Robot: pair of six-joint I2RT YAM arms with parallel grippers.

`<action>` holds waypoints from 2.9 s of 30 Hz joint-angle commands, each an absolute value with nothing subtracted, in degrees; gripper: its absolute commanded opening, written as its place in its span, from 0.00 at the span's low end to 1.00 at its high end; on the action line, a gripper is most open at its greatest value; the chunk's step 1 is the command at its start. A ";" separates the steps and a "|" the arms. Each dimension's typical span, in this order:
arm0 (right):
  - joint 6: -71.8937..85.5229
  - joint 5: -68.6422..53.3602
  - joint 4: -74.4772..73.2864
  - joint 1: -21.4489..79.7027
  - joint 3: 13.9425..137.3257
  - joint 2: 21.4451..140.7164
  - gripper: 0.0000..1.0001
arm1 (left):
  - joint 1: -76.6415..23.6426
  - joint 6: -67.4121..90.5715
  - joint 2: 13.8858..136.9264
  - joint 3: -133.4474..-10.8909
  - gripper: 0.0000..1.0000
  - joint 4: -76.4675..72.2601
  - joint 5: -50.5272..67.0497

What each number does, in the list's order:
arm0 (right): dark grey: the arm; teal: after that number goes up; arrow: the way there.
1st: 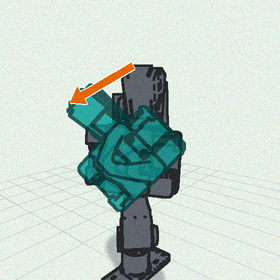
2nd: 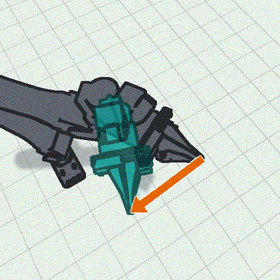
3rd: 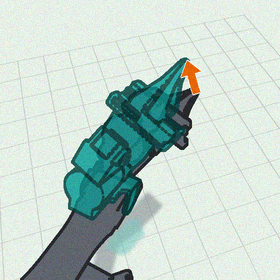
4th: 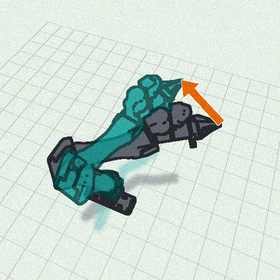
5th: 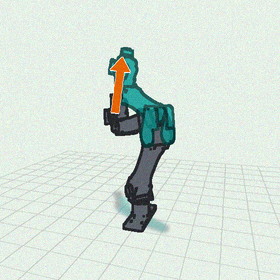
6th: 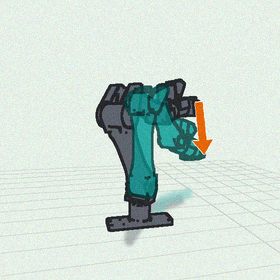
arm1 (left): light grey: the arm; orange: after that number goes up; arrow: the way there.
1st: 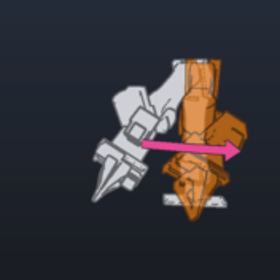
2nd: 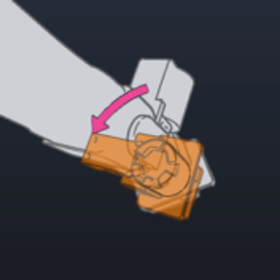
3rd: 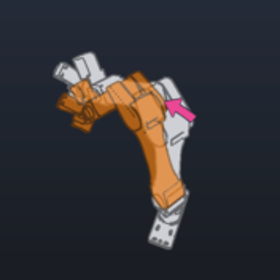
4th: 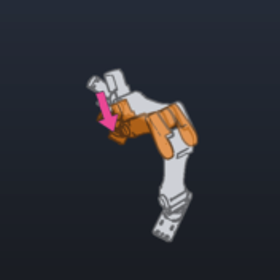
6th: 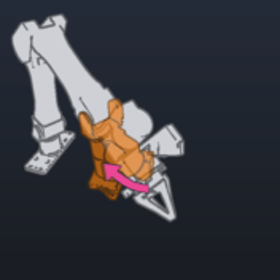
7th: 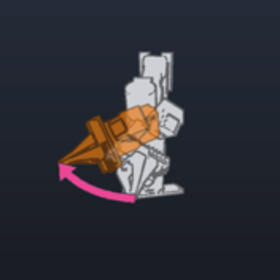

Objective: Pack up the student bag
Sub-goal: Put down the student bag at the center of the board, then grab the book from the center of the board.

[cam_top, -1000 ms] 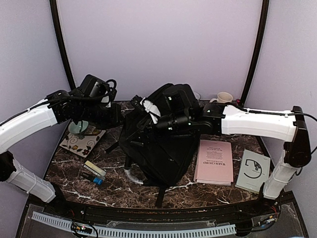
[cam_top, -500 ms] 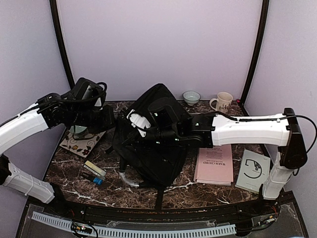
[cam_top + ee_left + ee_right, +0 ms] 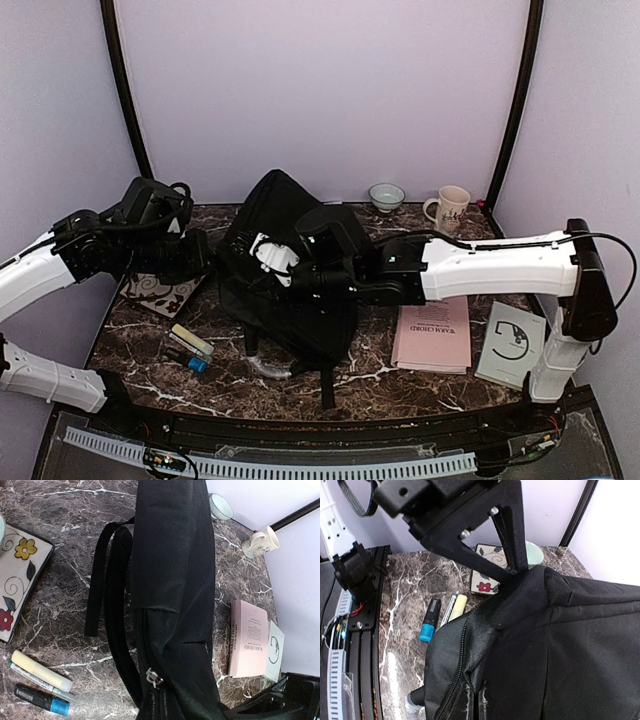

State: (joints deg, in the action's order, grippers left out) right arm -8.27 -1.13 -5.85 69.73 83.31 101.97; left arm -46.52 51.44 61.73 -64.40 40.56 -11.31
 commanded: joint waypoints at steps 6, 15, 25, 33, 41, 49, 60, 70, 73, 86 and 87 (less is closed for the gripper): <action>-13.31 -5.51 -7.49 64.60 76.03 94.28 0.00 | -45.71 29.62 60.50 -64.30 0.00 45.19 -4.99; -16.07 -7.79 -9.98 63.28 74.22 91.80 0.00 | -40.25 24.48 64.30 -63.18 0.00 39.85 1.78; -16.25 -6.20 -8.82 63.19 77.19 94.66 0.00 | -38.91 24.91 70.73 -63.23 0.07 38.07 1.71; -10.58 1.16 -9.19 62.30 83.80 103.02 0.03 | -38.91 33.20 77.80 -67.22 0.32 48.73 -3.18; -8.68 3.19 -7.11 61.08 79.76 99.88 0.73 | -38.99 40.16 73.79 -64.82 0.64 52.01 -4.75; -8.00 6.02 -5.99 60.81 73.22 92.65 0.84 | -38.87 47.32 74.09 -68.70 0.67 64.75 -10.03; 7.31 22.09 -12.20 55.05 59.06 76.33 0.85 | -38.91 44.60 75.91 -69.19 0.97 59.39 -10.52; 28.03 11.04 -38.38 35.71 59.29 70.92 0.89 | -44.45 23.71 88.07 -80.79 0.86 37.64 8.40; 29.15 4.29 -41.48 28.98 57.05 69.37 0.90 | -46.61 23.80 95.34 -84.46 0.81 32.70 16.36; 26.74 -20.25 -38.69 6.58 43.18 66.85 0.90 | -53.61 35.30 122.09 -99.85 0.76 15.62 32.56; 26.62 -21.11 -37.82 6.06 42.36 67.07 0.90 | -53.76 35.58 123.82 -101.25 0.77 15.75 33.36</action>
State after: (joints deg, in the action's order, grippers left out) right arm 26.98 -12.16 -41.08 7.73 45.06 66.70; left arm -52.90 31.92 119.98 -95.35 20.91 26.92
